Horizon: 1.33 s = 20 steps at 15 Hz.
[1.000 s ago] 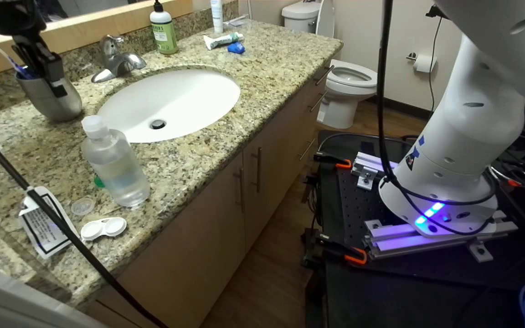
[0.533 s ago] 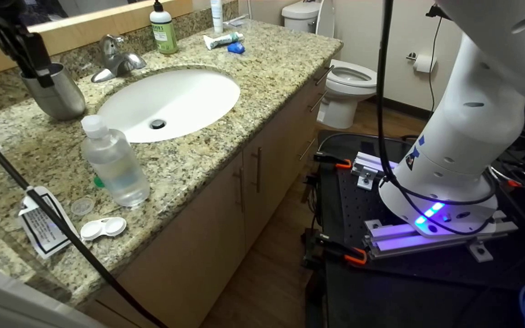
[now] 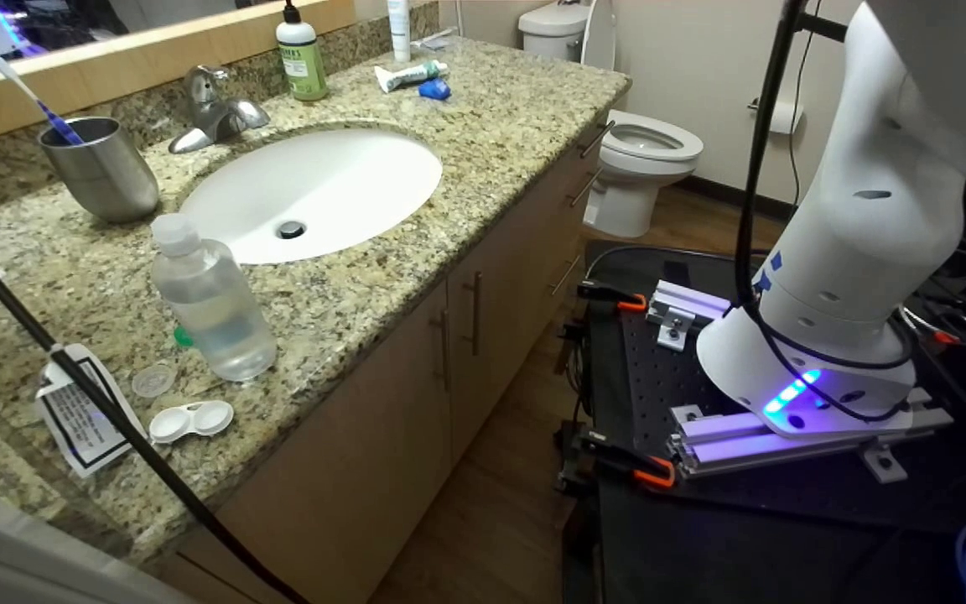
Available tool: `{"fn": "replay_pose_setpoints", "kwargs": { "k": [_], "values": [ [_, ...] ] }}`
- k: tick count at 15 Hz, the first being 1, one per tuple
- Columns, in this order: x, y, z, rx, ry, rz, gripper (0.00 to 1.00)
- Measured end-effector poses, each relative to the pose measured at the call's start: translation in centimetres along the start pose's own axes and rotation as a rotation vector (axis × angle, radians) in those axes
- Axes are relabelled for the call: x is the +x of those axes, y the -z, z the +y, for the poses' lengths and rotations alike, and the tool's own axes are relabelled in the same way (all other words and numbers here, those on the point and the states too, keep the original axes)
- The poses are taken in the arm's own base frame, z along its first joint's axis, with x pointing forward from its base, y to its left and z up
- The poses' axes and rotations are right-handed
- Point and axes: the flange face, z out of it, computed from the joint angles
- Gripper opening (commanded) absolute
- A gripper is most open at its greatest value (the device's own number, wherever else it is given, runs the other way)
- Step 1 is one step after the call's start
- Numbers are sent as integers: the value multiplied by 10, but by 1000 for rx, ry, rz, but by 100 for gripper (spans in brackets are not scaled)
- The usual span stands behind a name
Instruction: Pick up the silver cup and move it to the left. Pick up the silver cup and move it to the right
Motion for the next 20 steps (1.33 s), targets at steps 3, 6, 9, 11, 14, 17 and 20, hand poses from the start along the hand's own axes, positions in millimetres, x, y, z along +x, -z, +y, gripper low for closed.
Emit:
{"fn": "replay_pose_setpoints", "kwargs": {
  "k": [3, 6, 9, 11, 14, 17, 20],
  "values": [
    [16, 92, 7, 123, -9, -16, 100],
    [40, 182, 22, 245, -23, -101, 100],
    [75, 266, 43, 357, -37, -236, 100],
    [97, 304, 57, 401, -41, -307, 100],
    [104, 313, 62, 408, -42, -324, 100],
    [100, 295, 57, 374, -51, -246, 100],
    [85, 221, 29, 295, -84, -78, 100]
  ]
}}
